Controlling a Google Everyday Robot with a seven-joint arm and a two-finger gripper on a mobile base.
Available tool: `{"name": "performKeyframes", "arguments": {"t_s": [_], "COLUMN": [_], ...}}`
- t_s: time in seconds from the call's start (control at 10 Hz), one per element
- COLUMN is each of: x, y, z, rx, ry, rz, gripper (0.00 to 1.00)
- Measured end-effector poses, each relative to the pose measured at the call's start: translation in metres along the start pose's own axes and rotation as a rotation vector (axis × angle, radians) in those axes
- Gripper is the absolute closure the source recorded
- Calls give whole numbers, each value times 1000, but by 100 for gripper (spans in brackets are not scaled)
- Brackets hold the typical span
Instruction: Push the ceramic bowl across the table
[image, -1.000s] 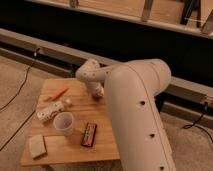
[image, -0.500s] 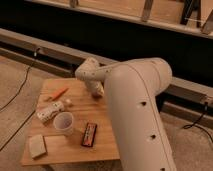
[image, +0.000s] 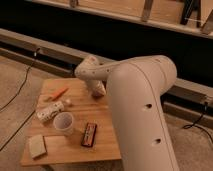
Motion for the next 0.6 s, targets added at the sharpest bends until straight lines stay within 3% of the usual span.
{"name": "performKeyframes", "arguments": {"t_s": [0.6], "x": [-16], "y": [11], "z": [9], "rx": [5], "ry": [-2], "rz": [-25], "gripper": [35]}}
